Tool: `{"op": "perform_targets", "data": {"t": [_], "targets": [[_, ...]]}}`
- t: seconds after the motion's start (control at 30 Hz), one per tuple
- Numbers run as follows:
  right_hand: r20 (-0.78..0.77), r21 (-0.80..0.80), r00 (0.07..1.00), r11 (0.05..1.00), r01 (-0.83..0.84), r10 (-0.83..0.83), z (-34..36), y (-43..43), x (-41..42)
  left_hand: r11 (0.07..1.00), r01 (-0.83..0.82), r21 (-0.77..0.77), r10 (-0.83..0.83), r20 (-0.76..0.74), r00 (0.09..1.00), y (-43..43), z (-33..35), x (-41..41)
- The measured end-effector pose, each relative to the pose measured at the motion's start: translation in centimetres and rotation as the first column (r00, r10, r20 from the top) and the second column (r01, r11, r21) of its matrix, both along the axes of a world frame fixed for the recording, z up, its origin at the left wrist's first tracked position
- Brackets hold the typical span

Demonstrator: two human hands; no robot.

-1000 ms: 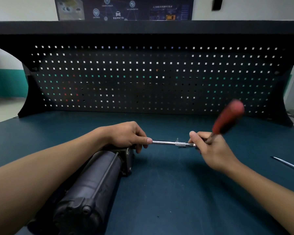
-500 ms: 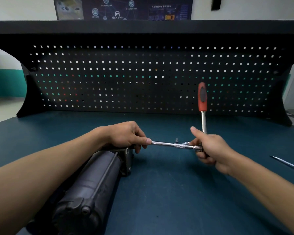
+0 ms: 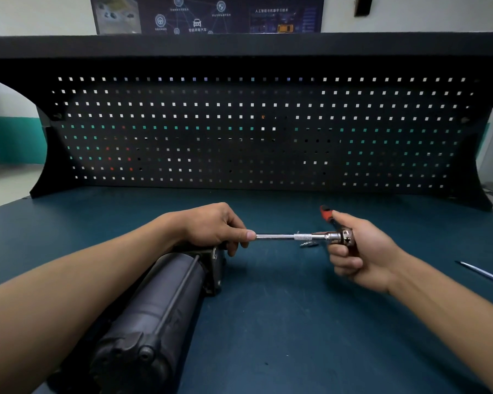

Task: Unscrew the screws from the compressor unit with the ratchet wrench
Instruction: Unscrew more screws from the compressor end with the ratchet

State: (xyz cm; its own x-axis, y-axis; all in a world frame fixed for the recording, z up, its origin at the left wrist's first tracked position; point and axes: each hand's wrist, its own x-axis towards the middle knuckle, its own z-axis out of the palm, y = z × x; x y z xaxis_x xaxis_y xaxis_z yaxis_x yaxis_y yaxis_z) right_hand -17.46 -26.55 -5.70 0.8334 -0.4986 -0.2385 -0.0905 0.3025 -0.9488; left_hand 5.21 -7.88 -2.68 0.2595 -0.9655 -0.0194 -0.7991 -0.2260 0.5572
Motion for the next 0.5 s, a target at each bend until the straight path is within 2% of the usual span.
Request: {"op": "perform_targets", "data": {"t": [0.1,0.17,0.23,0.3,0.5], "targets": [[-0.028,-0.077,1.0,0.997,-0.01,0.008,-0.1,0.0,0.0,1.0,-0.004,-0.004,0.004,0.005,1.0,0.0,-0.1,0.1],[-0.041,-0.255,0.999,0.967,0.02,-0.032,-0.4,-0.1,-0.1,1.0,-0.002,-0.008,0.003,0.013,1.0,0.0,-0.1,0.0],[0.012,-0.494,0.998,0.867,0.064,-0.066,-0.8,-0.3,-0.2,1.0,-0.005,-0.004,0.005,0.025,1.0,-0.1,-0.2,-0.1],[0.111,-0.65,0.993,0.753,0.101,-0.037,-1.1,-0.3,-0.4,1.0,-0.02,0.0,0.02,0.018,1.0,-0.1,-0.2,-0.2],[0.223,-0.821,0.973,0.551,0.15,0.067,-1.5,0.2,-0.6,0.998,-0.03,0.052,0.029,0.029,0.999,0.3,-0.1,-0.2]]}}
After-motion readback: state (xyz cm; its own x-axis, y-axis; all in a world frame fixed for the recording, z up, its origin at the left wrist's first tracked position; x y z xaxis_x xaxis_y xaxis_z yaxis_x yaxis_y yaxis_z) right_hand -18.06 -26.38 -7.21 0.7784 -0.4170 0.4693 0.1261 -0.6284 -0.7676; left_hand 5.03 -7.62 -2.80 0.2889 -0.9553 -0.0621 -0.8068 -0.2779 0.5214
